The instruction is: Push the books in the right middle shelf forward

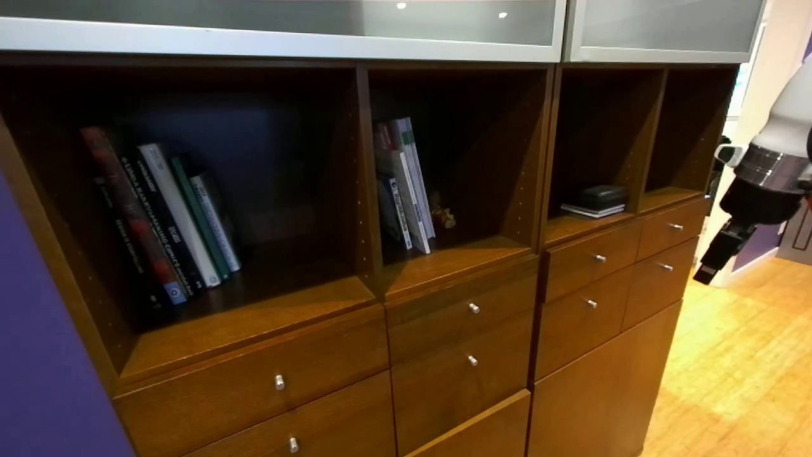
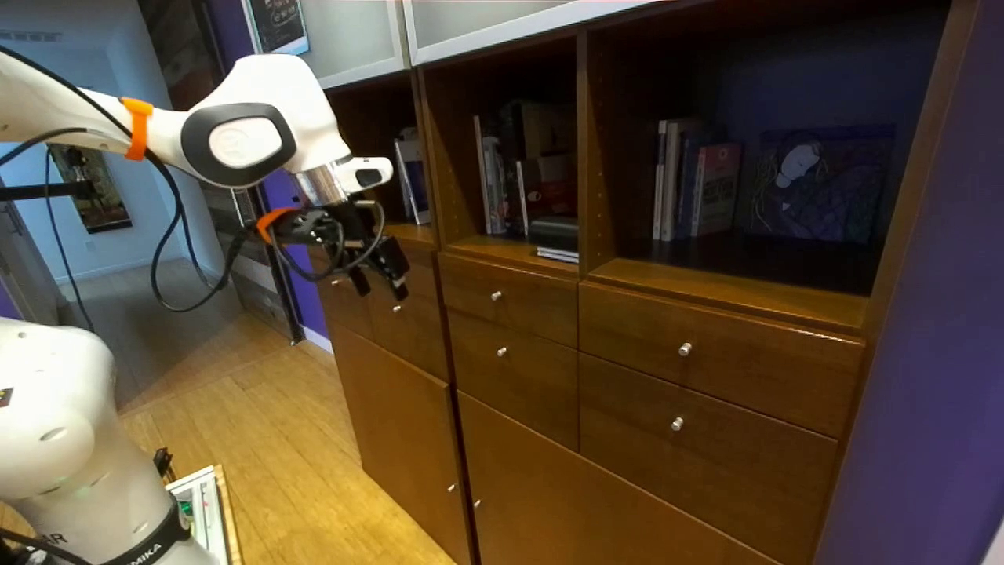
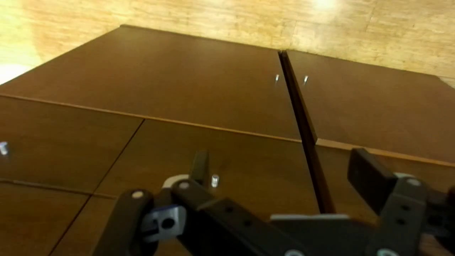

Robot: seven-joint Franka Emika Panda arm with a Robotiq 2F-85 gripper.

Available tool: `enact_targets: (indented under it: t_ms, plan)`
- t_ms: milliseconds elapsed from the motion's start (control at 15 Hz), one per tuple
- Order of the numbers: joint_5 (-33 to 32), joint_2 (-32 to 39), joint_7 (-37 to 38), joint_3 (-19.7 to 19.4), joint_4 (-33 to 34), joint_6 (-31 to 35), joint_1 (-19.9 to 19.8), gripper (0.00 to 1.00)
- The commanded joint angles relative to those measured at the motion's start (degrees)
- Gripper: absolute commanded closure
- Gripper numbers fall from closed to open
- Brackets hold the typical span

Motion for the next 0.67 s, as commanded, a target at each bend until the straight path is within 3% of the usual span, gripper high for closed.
enact_targets:
  t_ms: [0, 533, 600]
  plan:
    - [-1.24, -2.38, 2.25, 0.9, 2.73, 1.53, 0.62, 0.0]
    - [-1.81, -2.46, 10.77, 2.04, 5.57, 14.45, -2.94, 0.0]
    - [-1.06, -2.56, 8.28, 0.8, 5.57, 12.17, -1.35, 0.0]
